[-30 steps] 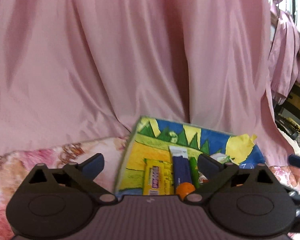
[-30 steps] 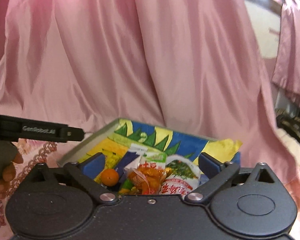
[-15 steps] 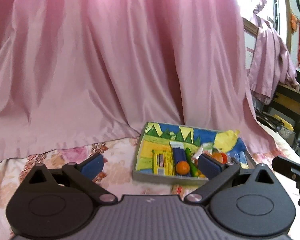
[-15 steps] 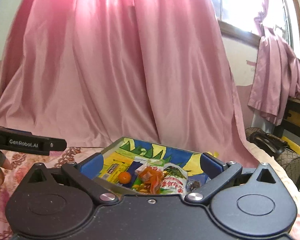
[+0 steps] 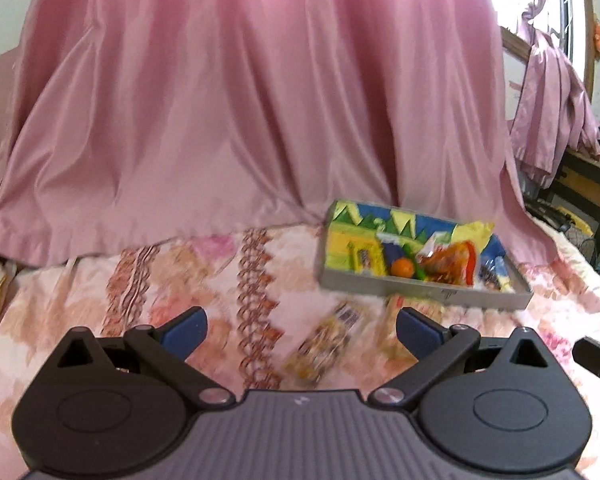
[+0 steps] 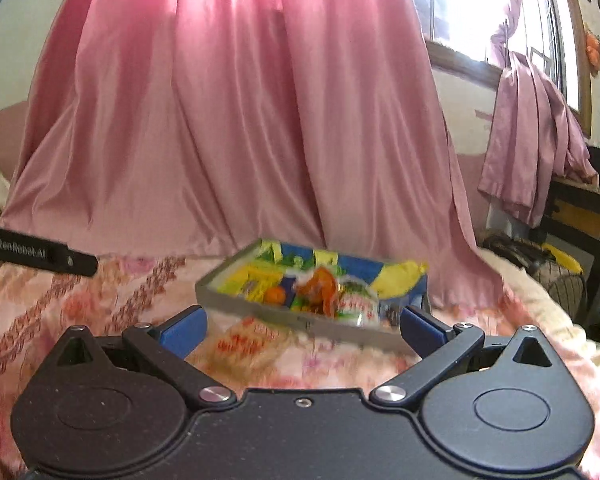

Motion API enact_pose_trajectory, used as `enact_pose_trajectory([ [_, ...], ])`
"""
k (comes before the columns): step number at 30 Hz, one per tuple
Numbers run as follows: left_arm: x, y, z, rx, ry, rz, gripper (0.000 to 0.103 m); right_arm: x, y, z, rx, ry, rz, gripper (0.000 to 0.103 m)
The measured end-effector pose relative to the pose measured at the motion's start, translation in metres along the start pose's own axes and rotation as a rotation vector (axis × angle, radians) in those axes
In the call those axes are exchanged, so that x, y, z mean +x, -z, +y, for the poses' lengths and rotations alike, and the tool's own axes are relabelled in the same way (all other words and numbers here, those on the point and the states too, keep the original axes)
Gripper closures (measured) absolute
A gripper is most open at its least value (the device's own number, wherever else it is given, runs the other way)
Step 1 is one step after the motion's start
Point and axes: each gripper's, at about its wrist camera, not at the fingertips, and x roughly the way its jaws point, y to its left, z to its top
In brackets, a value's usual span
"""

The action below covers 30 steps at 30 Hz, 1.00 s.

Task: Organize snacks
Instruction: 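Move both open tools back toward the nut pouch and rice-cracker pack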

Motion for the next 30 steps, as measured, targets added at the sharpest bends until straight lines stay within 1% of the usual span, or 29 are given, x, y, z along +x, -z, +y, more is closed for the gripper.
enact_pose_trajectory([
  [7, 0.001, 0.023, 0.011, 0.002, -0.002, 0.064, 0.000, -0.007, 0.029, 0.010, -0.013, 0.010, 0.081, 0.001],
  [17, 0.009, 0.040, 0.019, -0.010, -0.013, 0.134, 0.000, 0.001, 0.051, 0.012, -0.003, -0.003, 0.186, 0.001],
  [23, 0.013, 0.047, 0.016, 0.041, -0.026, 0.158, 0.000, 0.011, 0.062, 0.014, -0.003, -0.022, 0.250, 0.001],
  [30, 0.020, 0.054, 0.009, 0.081, -0.021, 0.193, 0.000, 0.020, 0.070, 0.013, 0.010, -0.041, 0.299, 0.001],
])
